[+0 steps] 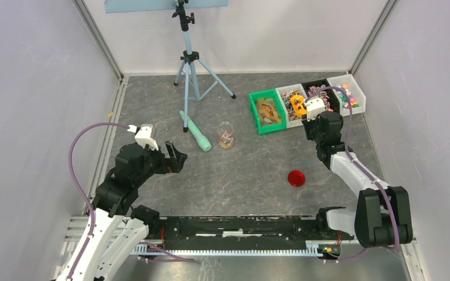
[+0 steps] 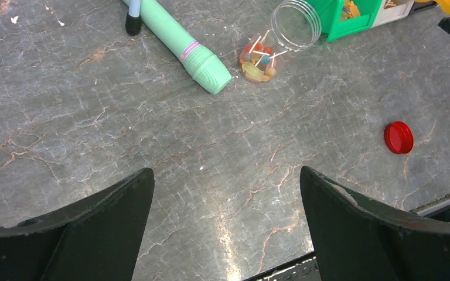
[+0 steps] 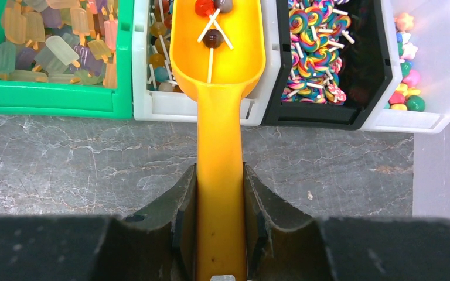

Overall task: Pack the candies
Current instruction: Scoop the fake candies from the storage box.

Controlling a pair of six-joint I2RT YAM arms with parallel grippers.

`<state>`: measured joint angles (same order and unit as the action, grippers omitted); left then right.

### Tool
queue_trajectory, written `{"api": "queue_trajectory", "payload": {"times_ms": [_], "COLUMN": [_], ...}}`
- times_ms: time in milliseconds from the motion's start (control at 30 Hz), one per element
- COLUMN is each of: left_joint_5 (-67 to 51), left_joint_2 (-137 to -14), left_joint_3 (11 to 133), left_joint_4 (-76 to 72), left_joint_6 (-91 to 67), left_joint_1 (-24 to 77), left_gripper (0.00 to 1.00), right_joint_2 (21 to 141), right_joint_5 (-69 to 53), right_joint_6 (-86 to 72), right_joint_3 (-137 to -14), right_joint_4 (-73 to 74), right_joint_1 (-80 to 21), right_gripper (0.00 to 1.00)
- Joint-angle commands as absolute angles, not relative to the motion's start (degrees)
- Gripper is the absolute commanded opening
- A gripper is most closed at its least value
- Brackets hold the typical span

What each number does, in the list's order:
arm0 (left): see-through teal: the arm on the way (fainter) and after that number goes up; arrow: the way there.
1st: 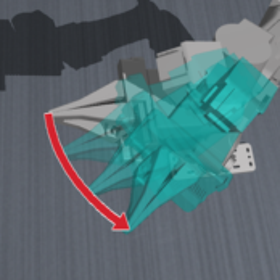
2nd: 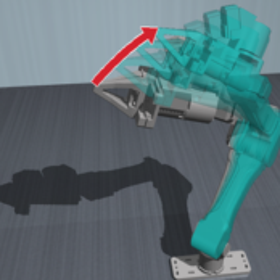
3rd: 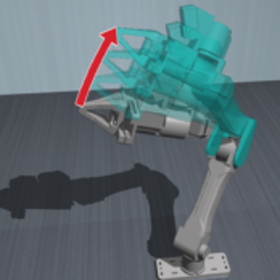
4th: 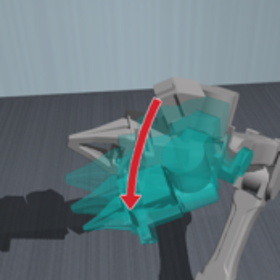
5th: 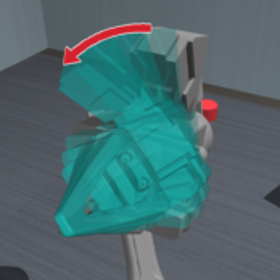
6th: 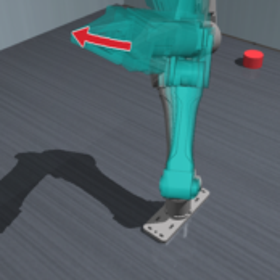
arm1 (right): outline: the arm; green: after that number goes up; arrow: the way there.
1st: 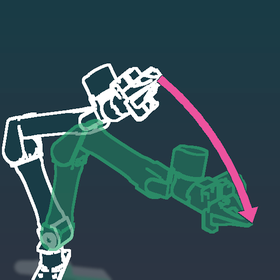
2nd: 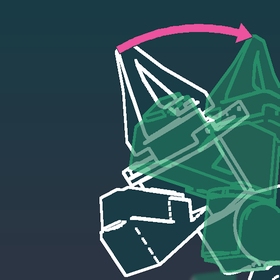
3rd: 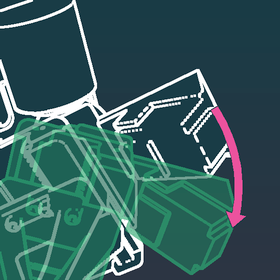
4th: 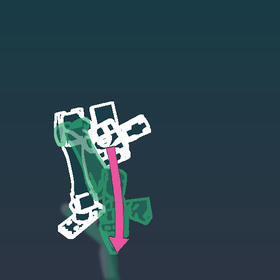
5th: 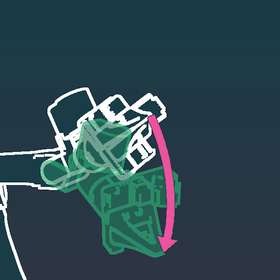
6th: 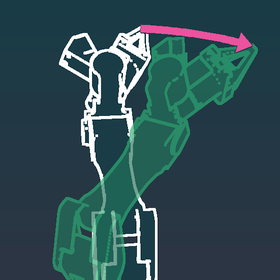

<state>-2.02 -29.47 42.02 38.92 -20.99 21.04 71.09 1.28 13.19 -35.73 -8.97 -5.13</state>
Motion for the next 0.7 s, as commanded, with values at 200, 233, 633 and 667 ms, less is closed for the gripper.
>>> {"api": "queue_trajectory", "payload": {"times_ms": [200,233,633,667], "left_joint_5": [-2.5,-2.4,-2.4,-2.3], "left_joint_2": [-29.5,-29.4,-29.4,-29.4], "left_joint_3": [42.1,42.1,42.1,42.1], "left_joint_4": [37.3,37.4,37.3,37.4], "left_joint_6": [-20.7,-20.6,-20.6,-20.6], "left_joint_1": [21.2,21.2,21.2,21.1], "left_gripper": [1.00,1.00,1.00,1.00], "right_joint_2": [65.6,65.0,58.7,58.3], "right_joint_5": [-2.5,-3.1,-6.4,-6.2], "right_joint_6": [12.1,12.0,9.0,9.0], "right_joint_3": [-37.3,-37.3,-40.3,-40.8], "right_joint_4": [-10.0,-9.9,-5.5,-4.8], "right_joint_1": [-5.1,-5.0,-7.8,-8.8], "right_gripper": [0.00,0.00,0.00,0.00]}}
